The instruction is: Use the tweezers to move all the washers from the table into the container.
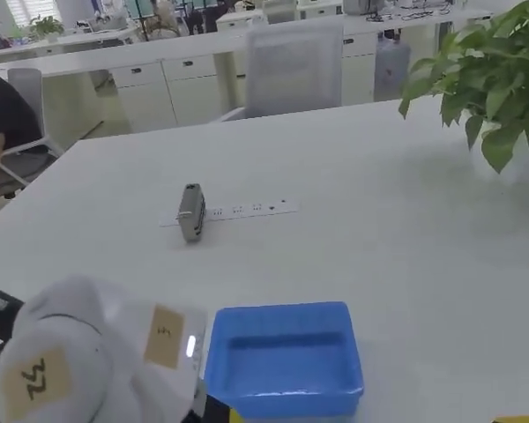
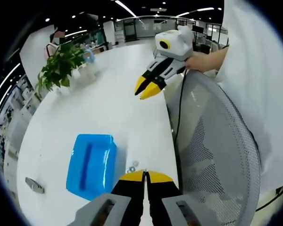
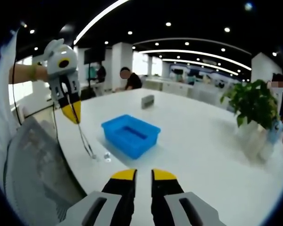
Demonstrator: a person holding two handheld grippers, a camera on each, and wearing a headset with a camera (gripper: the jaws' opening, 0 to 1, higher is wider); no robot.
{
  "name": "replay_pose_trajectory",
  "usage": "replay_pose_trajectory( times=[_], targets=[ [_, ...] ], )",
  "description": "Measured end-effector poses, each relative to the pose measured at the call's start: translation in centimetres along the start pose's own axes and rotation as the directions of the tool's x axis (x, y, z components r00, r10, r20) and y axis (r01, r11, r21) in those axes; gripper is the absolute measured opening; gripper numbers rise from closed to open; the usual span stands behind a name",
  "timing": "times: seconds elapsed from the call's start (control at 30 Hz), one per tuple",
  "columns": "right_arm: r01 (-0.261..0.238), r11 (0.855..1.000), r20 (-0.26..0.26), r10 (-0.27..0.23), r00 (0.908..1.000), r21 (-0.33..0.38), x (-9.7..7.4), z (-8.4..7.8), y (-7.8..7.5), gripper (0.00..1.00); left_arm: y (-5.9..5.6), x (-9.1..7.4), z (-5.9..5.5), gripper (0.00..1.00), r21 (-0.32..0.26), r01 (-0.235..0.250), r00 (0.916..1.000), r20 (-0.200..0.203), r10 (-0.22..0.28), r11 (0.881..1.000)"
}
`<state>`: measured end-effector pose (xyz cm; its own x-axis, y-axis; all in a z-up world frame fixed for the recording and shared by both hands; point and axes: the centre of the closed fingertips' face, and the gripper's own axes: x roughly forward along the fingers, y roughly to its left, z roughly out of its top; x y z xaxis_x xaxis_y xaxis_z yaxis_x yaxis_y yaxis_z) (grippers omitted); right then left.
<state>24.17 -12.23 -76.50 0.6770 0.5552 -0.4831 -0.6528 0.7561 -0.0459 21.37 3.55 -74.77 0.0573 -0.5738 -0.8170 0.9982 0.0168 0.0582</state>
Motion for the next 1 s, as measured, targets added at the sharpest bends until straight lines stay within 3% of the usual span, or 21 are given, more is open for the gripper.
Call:
replay_pose_trajectory(
  times=[0.1,0.13,0.17,0.53,0.73,0.93,1.0],
  targets=[
    [-0.001,1.0,-0.002,0.001,1.0,-0.001,0.0,0.0,0.1,0.08,0.1,0.5,-0.5,0.0,0.008,0.007,0.9997,-0.025,-0.006,1.0],
    [-0.001,1.0,-0.001,0.001,1.0,0.0,0.0,0.0,0.1,0.08,0.1,0.6,-0.1,0.0,0.012,0.009,1.0,0.005,-0.009,1.0],
    [-0.002,1.0,-0.001,0.002,1.0,0.001,0.0,0.0,0.1,0.08,0.1,0.6,-0.1,0.0,-0.016,0.018,0.9998,0.007,-0.018,1.0],
    [-0.004,1.0,-0.02,0.004,0.9998,-0.001,0.1,-0.2,0.2,0.08,0.4,0.6,-0.2,0.0,0.012,0.014,0.9999,0.002,-0.014,1.0],
    [-0.006,1.0,-0.031,0.006,0.9995,-0.005,0.2,-0.4,0.2,0.08,0.7,0.6,-0.2,0.0,-0.015,0.013,0.9998,0.017,-0.013,1.0],
    [-0.003,1.0,-0.042,0.003,0.9991,-0.004,0.2,-0.6,0.2,0.08,1.0,0.7,-0.5,0.0,0.001,0.013,0.9999,0.008,-0.013,1.0],
    [-0.005,1.0,-0.045,0.004,0.999,-0.006,0.2,-0.6,0.2,0.08,0.7,1.2,-0.1,0.0,-0.028,0.042,0.998,0.049,-0.041,0.999]
  ],
)
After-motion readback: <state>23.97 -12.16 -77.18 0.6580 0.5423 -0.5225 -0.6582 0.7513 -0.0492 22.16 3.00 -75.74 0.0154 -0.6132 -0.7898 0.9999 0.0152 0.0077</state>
